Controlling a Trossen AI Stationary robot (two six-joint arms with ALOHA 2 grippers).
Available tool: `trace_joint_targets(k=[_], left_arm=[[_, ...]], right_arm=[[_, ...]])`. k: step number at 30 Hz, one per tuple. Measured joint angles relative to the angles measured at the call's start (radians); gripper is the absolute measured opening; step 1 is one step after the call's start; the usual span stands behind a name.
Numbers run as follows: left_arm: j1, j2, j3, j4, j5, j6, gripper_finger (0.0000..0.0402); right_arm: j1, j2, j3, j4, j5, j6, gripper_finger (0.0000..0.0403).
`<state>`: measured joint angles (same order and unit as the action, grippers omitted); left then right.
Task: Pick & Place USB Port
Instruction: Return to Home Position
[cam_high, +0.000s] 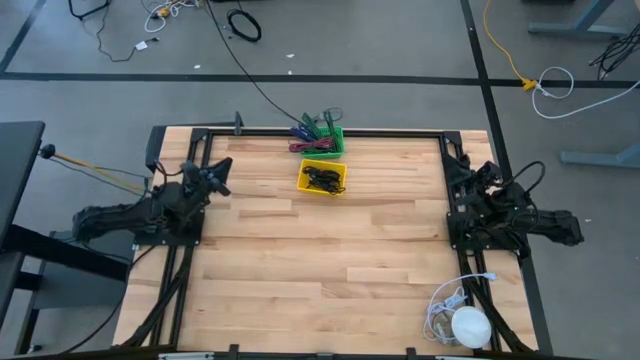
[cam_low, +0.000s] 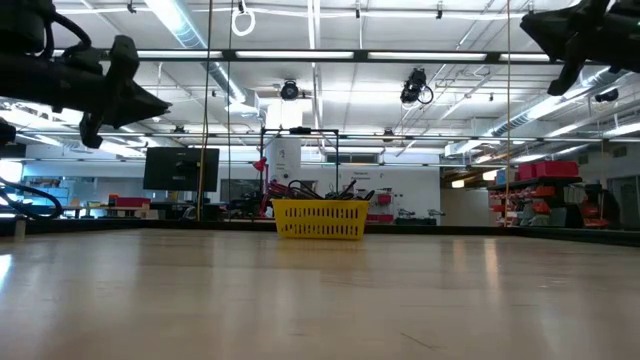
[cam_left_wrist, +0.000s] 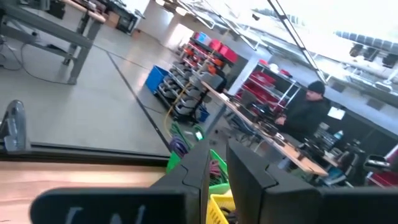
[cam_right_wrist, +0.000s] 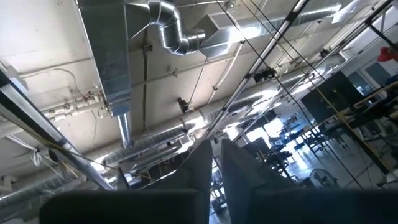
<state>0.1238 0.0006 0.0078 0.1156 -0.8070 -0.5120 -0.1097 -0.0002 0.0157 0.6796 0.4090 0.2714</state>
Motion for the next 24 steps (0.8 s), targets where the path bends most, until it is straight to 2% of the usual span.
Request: trace_joint_targets(k=[7,21,24], left_arm=[[0.016,0.000,0.000,0.000,0.000,0.000,0.0057],[0.016,0.000,0.000,0.000,0.000,0.000,0.0057],[0.016,0.000,0.000,0.000,0.000,0.000,0.0057]], right_arm=[[-0.045,0.000,0.000,-0.004,0.002,0.000,0.0039],[-0.048,0.004,-0.001,-0.015,0.010,-0.001,0.0039],[-0.047,0.004,0.000,-0.053,-0.002,-0.058,0.0039]])
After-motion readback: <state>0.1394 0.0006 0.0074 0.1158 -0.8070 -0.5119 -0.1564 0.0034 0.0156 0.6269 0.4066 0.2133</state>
